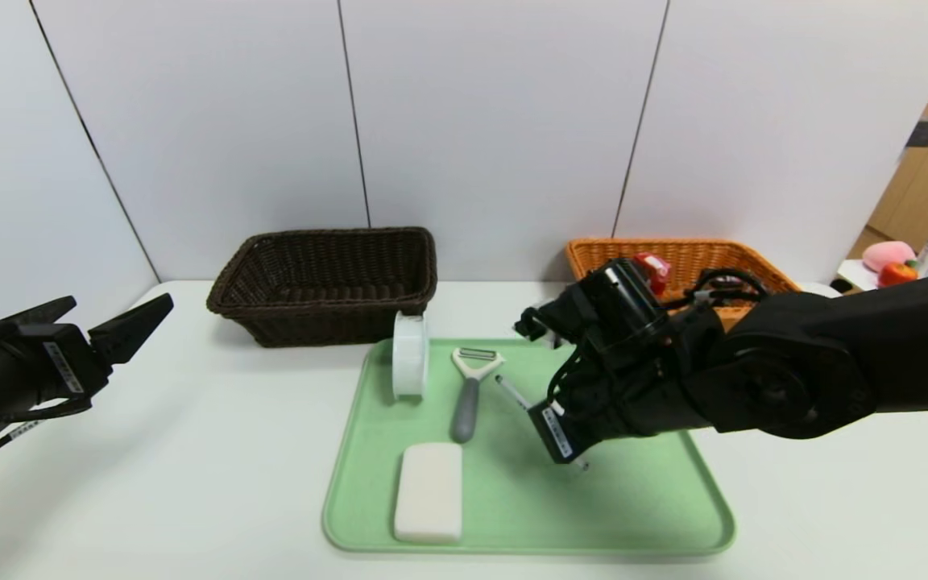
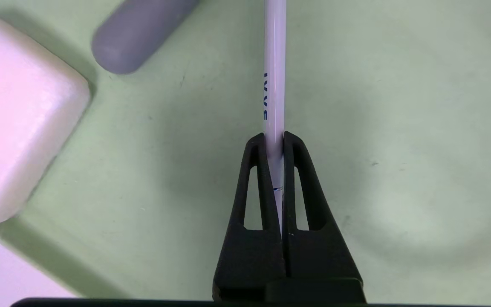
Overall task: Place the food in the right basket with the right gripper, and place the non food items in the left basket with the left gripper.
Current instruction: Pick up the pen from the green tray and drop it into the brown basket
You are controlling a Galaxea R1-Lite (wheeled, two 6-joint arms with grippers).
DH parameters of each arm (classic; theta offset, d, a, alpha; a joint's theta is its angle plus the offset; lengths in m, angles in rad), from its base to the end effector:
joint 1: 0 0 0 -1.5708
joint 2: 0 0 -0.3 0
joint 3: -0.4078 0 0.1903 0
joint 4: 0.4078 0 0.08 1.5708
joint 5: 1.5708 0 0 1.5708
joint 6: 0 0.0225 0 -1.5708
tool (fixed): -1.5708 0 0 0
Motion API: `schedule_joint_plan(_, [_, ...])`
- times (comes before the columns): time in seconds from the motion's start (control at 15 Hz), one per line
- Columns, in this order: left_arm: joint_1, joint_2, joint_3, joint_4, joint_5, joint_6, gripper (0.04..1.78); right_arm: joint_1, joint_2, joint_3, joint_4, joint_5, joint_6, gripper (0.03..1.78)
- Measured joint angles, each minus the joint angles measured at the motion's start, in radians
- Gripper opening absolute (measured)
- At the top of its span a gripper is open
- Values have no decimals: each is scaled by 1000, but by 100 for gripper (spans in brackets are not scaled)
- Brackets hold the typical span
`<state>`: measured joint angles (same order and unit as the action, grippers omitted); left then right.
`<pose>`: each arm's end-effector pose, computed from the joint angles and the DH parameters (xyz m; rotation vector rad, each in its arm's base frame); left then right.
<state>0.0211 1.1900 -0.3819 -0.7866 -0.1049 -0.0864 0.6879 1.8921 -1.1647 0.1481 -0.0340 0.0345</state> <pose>0.1661 0.0012 0.2022 -0.0877 0.0251 -0.0828 0.2640 0.2160 0.1462 -0.2831 0.8427 0.5960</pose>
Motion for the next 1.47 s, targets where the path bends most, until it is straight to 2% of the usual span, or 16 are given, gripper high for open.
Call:
schedule_joint_plan(0.33, [0,-6,4,5,0,2,169,-4,-165,-49,-17,15,5,7])
schedule_joint_plan(0.47, [-1,-6,12,1,-2,7,169,-2,-194,-123,-83,44,5,7])
schedule_joint_plan(0.6, [-1,-7,12,0,-2,7,169,-4,-170,-192,-197,91,4,7])
schedule_joint_plan(0.8, [-1,-8,13,0,-2,4,169,3,-64,-273,-434,118,3,7])
schedule_joint_plan(1.0, [-2,-7,14,0,-3,3,169,17,58,-343,-650,121,-17,7])
schedule_joint_plan(1.2, [-5,-5,23,0,-4,-2,169,25,190,-391,-850,122,-94,7])
schedule_joint_plan(1.33, [-5,-4,32,0,-4,-5,169,36,276,-416,-941,117,-126,7])
schedule_joint_plan(1.47, [-5,-6,43,-2,-3,-6,169,51,342,-448,-979,112,-133,7])
